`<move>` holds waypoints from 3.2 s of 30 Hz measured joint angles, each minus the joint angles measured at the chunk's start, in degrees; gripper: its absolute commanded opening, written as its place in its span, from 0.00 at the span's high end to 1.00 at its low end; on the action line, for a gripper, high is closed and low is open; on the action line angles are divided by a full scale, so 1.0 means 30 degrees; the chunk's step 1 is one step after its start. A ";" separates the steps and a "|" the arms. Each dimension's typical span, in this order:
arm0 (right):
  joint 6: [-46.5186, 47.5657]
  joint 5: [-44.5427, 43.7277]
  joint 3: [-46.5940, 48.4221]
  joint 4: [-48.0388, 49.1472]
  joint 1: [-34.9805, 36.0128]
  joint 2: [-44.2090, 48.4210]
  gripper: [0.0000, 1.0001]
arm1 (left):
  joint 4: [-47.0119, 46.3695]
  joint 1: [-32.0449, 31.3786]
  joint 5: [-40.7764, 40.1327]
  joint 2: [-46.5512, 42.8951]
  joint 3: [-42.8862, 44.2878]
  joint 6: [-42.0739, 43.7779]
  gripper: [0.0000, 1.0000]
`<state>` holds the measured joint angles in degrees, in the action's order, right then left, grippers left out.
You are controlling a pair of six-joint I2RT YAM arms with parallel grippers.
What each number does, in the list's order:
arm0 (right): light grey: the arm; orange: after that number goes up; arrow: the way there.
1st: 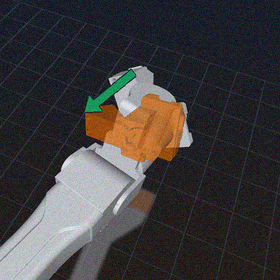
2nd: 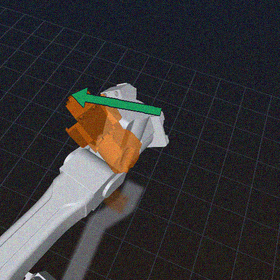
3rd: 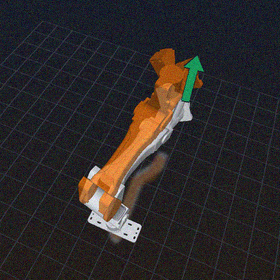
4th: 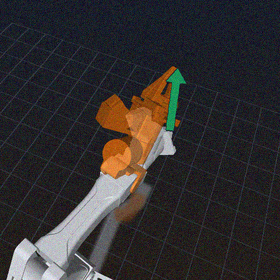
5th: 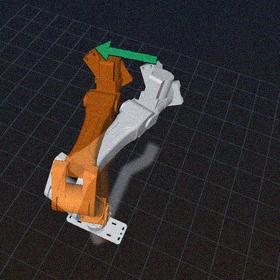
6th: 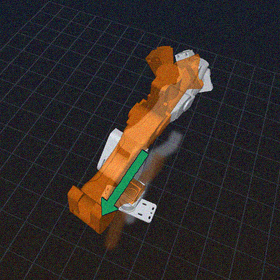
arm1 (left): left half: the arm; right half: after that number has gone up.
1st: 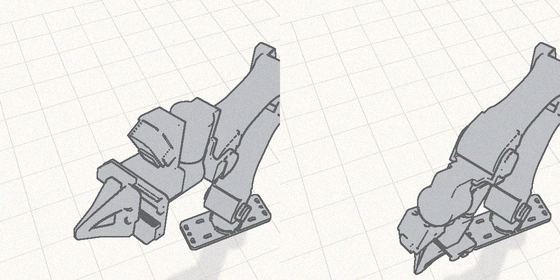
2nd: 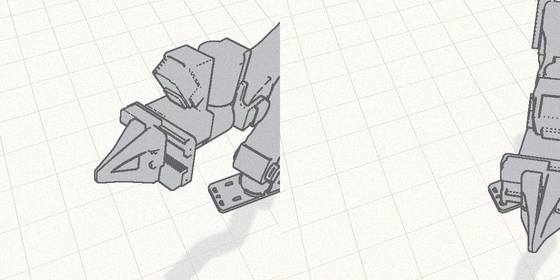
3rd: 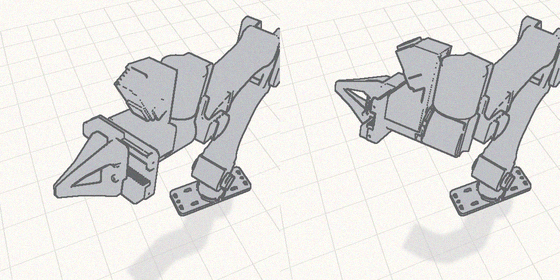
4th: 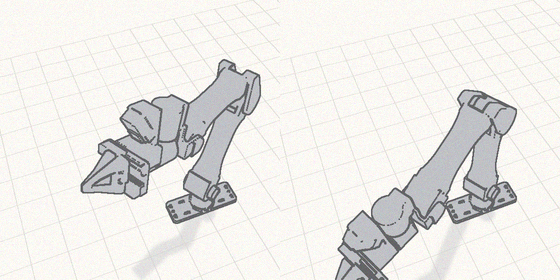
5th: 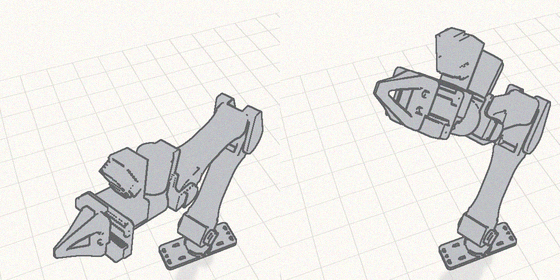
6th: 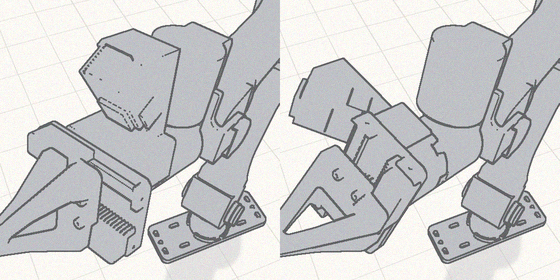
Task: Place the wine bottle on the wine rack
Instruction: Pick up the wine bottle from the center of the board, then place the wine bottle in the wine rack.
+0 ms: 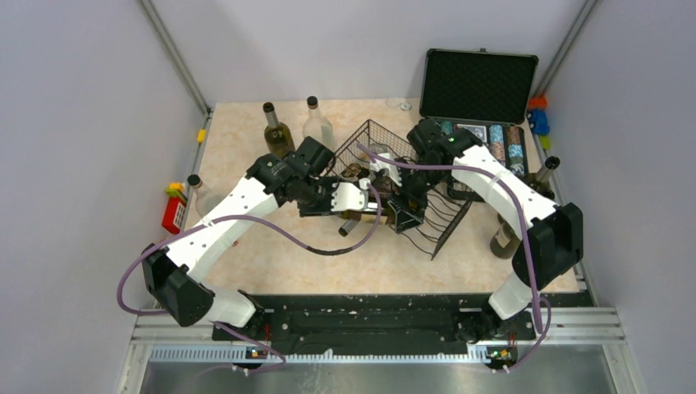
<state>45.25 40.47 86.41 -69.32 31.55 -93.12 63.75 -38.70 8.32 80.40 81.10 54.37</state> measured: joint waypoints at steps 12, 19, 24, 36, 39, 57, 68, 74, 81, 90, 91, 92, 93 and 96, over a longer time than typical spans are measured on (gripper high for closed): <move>-0.0226 0.0029 0.0255 0.0357 0.0095 0.0000 0.10 | 0.0277 0.0248 -0.0058 -0.0605 -0.0051 -0.0386 1.00; -0.0517 -0.0036 0.0262 0.1035 0.0087 0.0036 0.04 | 0.0495 0.0962 0.0109 -0.1231 -0.0539 -0.0984 1.00; -0.0772 -0.0517 0.0255 0.1217 0.0087 0.0277 0.02 | 0.0838 0.1421 0.0124 -0.1770 -0.0911 -0.1166 1.00; -0.1042 -0.1647 -0.0160 0.1246 -0.0372 0.1290 0.02 | 0.1472 0.2958 0.0255 -0.3541 -0.2412 -0.1974 1.00; -0.1333 -0.1982 -0.0459 0.1362 -0.0597 0.1814 0.02 | 0.1464 0.2958 0.0597 -0.4189 -0.2958 -0.2259 1.00; -0.3512 -0.5319 -0.0750 0.4393 -0.1457 0.4000 0.03 | -0.0656 0.2237 0.6411 -0.7074 -0.9493 -0.8699 1.00; -0.3818 -0.5472 -0.1974 0.4765 -0.1698 0.4809 0.03 | -0.2200 0.1523 0.7140 -0.7461 -1.0302 -1.0790 1.00; -0.3825 -0.5435 -0.2033 0.4969 -0.1741 0.5056 0.03 | -0.3016 0.0940 0.8306 -0.6827 -1.0324 -1.3165 1.00; -0.3825 -0.5224 -0.2033 0.5049 -0.1741 0.5056 0.03 | -0.5719 0.0707 0.9326 -0.6645 -1.1140 -1.6014 1.00; -0.3818 -0.5231 -0.2040 0.5085 -0.1741 0.5056 0.03 | -0.7745 0.0459 1.1271 -0.5938 -1.2240 -1.8105 1.00; -0.3818 -0.5238 -0.2040 0.5085 -0.1741 0.5056 0.03 | -0.7978 0.0444 1.1555 -0.5880 -1.2349 -1.8294 1.00; -0.3818 -0.5246 -0.2040 0.5093 -0.1741 0.5056 0.03 | -0.8342 0.0430 1.1861 -0.5836 -1.2539 -1.8491 1.00; -0.3810 -0.5246 -0.2040 0.5093 -0.1741 0.5056 0.03 | -0.8735 0.0393 1.2087 -0.5799 -1.2779 -1.8659 1.00; -0.3810 -0.5253 -0.2084 0.5129 -0.1741 0.5056 0.03 | -0.9537 0.0379 1.2502 -0.5792 -1.3311 -1.8935 1.00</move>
<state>33.82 24.71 80.16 -53.93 26.33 -77.95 35.14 -37.56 45.82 63.02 41.17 -2.44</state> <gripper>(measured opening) 0.971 0.390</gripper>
